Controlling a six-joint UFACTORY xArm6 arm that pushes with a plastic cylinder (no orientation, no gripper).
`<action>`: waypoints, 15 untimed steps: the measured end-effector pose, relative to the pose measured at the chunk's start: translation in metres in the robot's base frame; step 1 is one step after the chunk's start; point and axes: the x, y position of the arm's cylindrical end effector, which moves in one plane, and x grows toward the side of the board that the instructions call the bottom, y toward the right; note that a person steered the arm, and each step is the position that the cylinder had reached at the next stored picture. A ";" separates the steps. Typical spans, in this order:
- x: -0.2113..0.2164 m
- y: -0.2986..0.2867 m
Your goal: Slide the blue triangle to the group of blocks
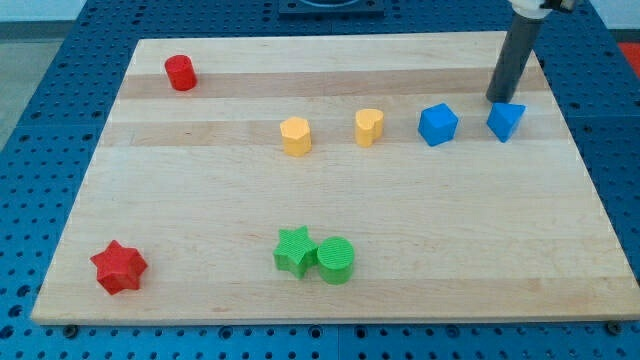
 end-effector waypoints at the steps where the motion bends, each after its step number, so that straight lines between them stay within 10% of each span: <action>1: 0.027 -0.001; 15: 0.114 -0.022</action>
